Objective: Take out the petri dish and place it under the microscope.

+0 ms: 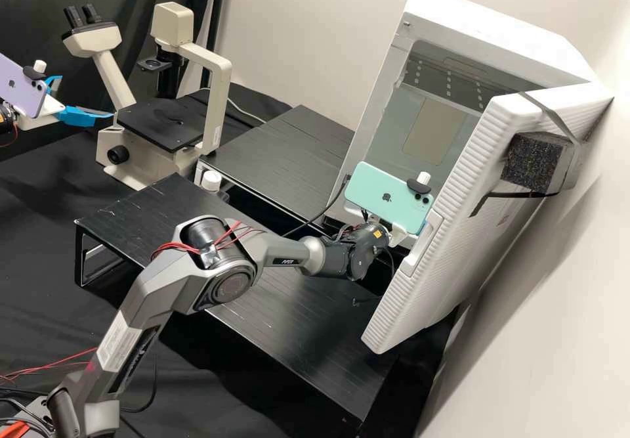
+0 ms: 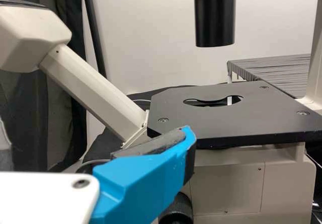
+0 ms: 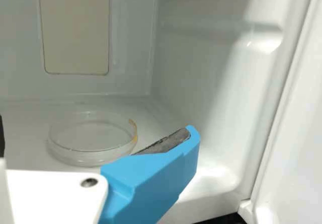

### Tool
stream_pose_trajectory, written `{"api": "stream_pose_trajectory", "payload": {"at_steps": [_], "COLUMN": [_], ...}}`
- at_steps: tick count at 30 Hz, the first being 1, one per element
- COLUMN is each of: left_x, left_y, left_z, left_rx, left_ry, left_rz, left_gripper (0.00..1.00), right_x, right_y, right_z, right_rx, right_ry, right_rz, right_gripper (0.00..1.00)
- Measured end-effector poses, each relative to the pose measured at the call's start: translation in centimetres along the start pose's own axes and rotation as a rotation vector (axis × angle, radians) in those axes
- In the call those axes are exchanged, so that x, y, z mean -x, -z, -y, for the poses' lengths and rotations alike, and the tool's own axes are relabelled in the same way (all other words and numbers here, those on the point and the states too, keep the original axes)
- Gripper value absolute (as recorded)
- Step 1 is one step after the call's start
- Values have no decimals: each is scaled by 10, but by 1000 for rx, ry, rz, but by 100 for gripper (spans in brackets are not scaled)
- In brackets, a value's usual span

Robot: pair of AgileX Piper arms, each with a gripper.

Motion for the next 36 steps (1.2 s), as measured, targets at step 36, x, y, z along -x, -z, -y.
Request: {"api": "stream_pose_trajectory", "payload": {"at_steps": [36], "left_x": [0], "left_y": [0], "left_z": [0], "left_rx": [0], "left_ry": [0], "left_rz": [0], "left_gripper": [100], "right_x": [-46], "right_y": [-2], "right_z": [23], "right_rx": [-4], "right_ry": [35], "right_rz": [44], "right_gripper": [100]}}
